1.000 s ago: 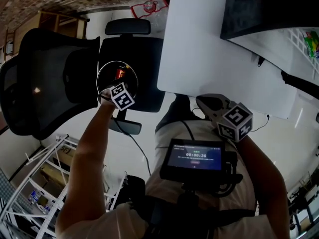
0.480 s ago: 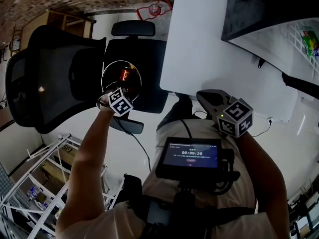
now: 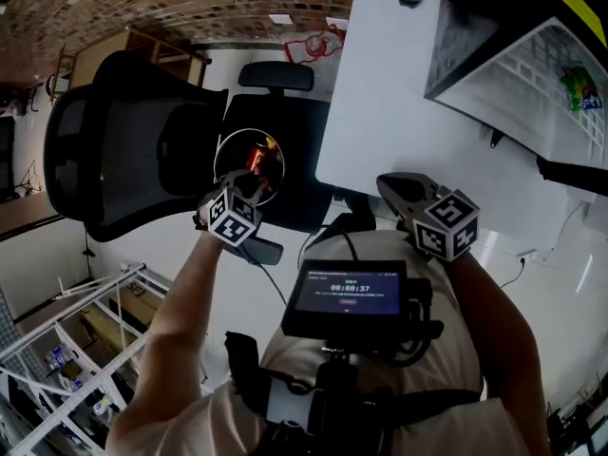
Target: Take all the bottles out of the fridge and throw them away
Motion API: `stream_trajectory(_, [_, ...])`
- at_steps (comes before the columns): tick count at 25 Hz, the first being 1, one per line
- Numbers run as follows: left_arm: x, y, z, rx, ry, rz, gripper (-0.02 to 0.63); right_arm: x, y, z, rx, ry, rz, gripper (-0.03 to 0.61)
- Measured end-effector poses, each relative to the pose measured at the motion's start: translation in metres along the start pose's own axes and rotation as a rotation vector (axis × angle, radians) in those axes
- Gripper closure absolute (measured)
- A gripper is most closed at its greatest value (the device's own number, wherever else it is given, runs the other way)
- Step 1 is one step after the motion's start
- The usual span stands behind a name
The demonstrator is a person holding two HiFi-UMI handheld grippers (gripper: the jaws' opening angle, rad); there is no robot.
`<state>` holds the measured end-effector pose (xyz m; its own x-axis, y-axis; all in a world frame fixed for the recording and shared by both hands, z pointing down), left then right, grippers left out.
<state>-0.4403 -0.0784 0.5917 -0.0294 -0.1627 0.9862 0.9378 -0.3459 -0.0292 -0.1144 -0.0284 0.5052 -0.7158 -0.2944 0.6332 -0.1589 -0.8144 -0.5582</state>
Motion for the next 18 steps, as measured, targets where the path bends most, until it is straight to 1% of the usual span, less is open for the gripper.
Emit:
stream_trajectory(1, [-0.009, 0.006, -0.002, -0.024, 0.018, 0.041, 0.562, -0.002, 0.002, 0.000, -0.005, -0.002, 0.012, 0.577])
stream_trajectory(2, [-0.021, 0.015, -0.004, -0.042, 0.037, 0.085, 0.603, -0.005, 0.005, -0.001, -0.011, -0.004, 0.026, 0.577])
stream_trajectory(3, [-0.035, 0.026, -0.006, -0.060, 0.054, 0.128, 0.612, -0.008, 0.008, -0.001, -0.017, -0.008, 0.043, 0.577])
stream_trajectory(6, [-0.075, 0.062, -0.016, -0.132, 0.082, 0.252, 0.612, -0.020, 0.017, 0.001, -0.022, -0.025, 0.099, 0.577])
stream_trajectory(8, [-0.098, 0.084, -0.021, -0.181, 0.081, 0.335, 0.612, -0.029, 0.021, 0.003, -0.021, -0.039, 0.134, 0.577])
stream_trajectory(10, [-0.116, 0.107, -0.021, -0.211, 0.073, 0.410, 0.612, -0.039, 0.022, 0.007, -0.019, -0.053, 0.160, 0.577])
stream_trajectory(12, [-0.129, 0.134, -0.016, -0.217, 0.052, 0.485, 0.612, -0.052, 0.019, 0.012, -0.008, -0.072, 0.184, 0.577])
stream_trajectory(14, [-0.139, 0.163, -0.007, -0.205, 0.010, 0.567, 0.612, -0.068, 0.015, 0.018, 0.009, -0.102, 0.215, 0.577])
stream_trajectory(16, [-0.148, 0.192, 0.005, -0.176, -0.032, 0.633, 0.612, -0.083, 0.010, 0.024, 0.024, -0.131, 0.242, 0.577])
stream_trajectory(18, [-0.156, 0.220, 0.020, -0.130, -0.059, 0.672, 0.612, -0.099, 0.004, 0.032, 0.034, -0.154, 0.263, 0.577])
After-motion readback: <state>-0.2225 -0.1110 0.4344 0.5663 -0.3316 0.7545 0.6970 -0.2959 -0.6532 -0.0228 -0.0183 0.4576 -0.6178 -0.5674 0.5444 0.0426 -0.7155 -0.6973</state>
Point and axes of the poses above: the fingertips, and each gripper's own axes: x forward along the fingers, z to its right, y out of its top, the point moved 6 cm from there along -x, backward along the fingers, and after that the axes turned 15 degrees about -z, right-handed, at the moved point
